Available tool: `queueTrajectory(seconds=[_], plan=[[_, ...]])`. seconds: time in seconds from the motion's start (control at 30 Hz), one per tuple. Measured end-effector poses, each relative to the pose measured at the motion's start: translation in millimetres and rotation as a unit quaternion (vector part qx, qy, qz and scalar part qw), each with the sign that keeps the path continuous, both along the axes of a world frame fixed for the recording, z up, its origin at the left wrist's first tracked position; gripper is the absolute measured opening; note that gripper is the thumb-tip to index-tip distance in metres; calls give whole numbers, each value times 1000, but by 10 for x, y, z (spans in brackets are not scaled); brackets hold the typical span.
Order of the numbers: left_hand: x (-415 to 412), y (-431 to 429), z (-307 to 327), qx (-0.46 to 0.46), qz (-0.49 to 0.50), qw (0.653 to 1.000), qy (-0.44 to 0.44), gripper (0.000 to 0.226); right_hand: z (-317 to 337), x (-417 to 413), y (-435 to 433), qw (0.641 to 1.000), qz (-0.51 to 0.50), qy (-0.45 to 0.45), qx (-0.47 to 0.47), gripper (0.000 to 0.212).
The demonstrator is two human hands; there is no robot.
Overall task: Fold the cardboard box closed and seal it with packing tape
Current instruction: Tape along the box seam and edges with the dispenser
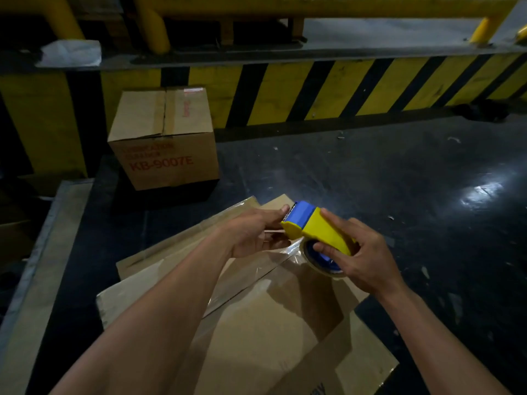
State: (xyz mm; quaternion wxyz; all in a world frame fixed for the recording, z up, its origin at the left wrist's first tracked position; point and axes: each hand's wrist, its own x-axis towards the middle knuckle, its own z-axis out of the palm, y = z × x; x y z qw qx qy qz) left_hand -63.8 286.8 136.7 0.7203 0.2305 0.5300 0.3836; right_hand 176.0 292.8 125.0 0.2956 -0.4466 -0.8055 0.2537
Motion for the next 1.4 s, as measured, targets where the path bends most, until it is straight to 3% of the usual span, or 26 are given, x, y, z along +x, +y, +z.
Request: queueTrajectory(seconds=[0.1, 0.23, 0.47, 0.63, 0.93, 1.17, 1.4], plan=[[-21, 20, -63, 4, 5, 1000, -31, 23, 37, -1, 28, 1000, 8, 1, 7, 74], [-64, 66, -90, 5, 1, 1000, -7, 37, 82, -33, 42, 1000, 12, 3, 16, 73], [-184, 194, 39, 42, -56, 988, 140, 20, 120, -109, -19, 999, 28, -30, 25, 72], [-224, 331, 17, 66, -58, 978, 190, 21, 214, -206, -23, 999, 15, -35, 31, 74], [-411, 872, 3, 168, -93, 913, 361, 19, 235, -532, 138, 996, -49, -75, -7, 71], [-491, 1143, -230, 152, -79, 927, 334, 11, 190, -506, 263, 991, -60, -115, -36, 71], [-505, 1367, -479, 142, -79, 921, 355, 17, 111, -454, 310, 981, -72, -156, -85, 69]])
